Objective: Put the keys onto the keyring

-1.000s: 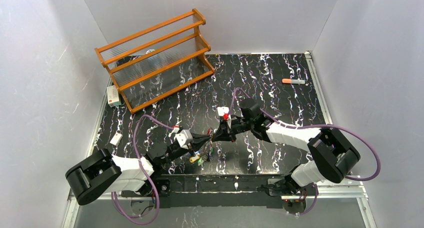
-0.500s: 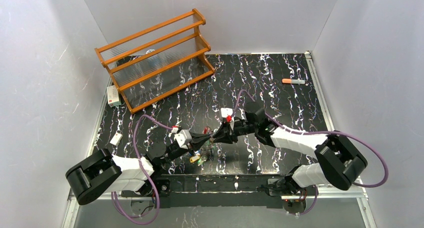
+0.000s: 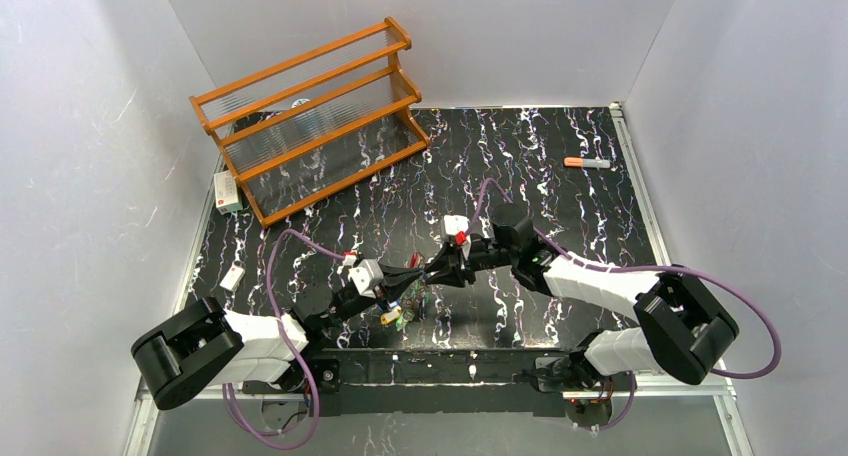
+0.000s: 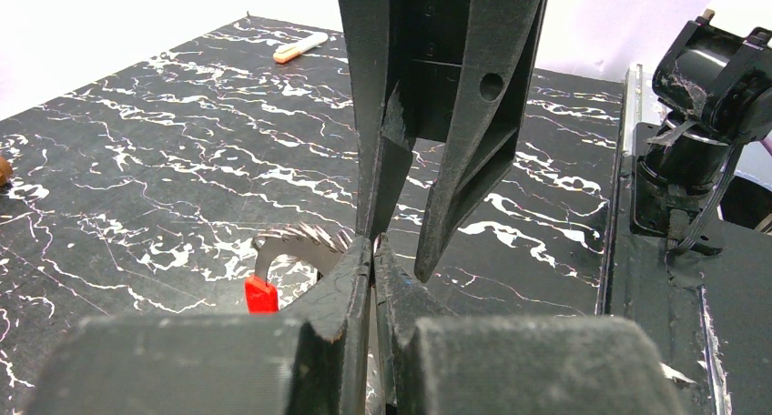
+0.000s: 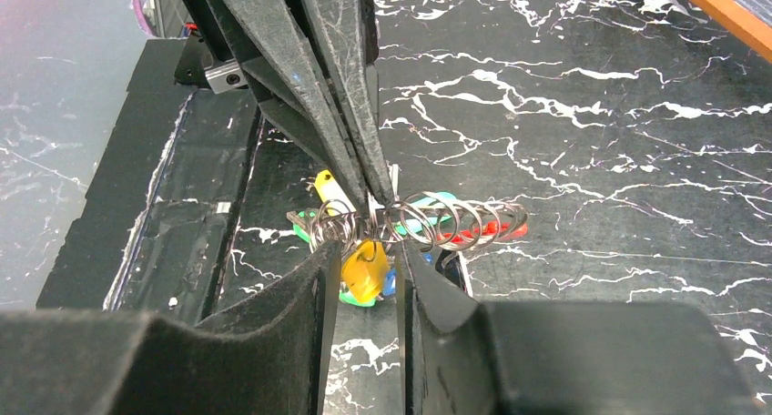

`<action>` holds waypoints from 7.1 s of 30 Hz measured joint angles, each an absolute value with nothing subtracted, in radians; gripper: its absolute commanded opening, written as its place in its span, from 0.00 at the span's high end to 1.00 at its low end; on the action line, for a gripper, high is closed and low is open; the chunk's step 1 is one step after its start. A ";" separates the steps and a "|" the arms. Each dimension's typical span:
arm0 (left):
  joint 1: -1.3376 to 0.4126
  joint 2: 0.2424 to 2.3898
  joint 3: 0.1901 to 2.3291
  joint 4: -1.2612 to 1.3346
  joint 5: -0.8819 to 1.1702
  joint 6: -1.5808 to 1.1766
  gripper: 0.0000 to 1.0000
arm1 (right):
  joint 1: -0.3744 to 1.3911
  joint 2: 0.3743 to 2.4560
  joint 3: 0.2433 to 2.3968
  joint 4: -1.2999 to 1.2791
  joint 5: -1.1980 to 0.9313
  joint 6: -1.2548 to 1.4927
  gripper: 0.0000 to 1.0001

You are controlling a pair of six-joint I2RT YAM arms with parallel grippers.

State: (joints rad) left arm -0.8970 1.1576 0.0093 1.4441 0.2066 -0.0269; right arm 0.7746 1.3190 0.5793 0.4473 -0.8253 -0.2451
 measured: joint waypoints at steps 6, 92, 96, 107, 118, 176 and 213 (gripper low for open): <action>-0.897 1.158 0.009 1.444 0.207 -0.027 1.00 | 0.775 1.333 0.580 0.477 -0.826 -0.226 0.63; -0.897 1.287 0.158 0.945 0.373 0.243 0.86 | 0.938 1.507 0.842 -0.183 -0.496 -0.475 0.99; -0.897 1.292 0.162 0.944 0.375 0.239 1.00 | 0.936 1.507 0.842 -0.182 -0.496 -0.477 0.99; -0.897 1.268 0.157 0.956 0.366 0.203 1.00 | 0.933 1.477 0.797 -0.105 -0.499 -0.461 0.62; -0.899 1.214 0.027 1.264 0.286 0.047 1.00 | 0.816 1.248 0.576 0.241 -0.626 -0.326 0.56; -0.899 1.211 0.009 1.473 0.222 -0.038 0.90 | 0.781 1.307 0.536 0.547 -0.799 -0.161 0.99; -0.899 1.346 0.226 0.934 0.422 0.251 1.00 | 0.846 1.507 0.811 -0.168 -0.630 -0.492 0.99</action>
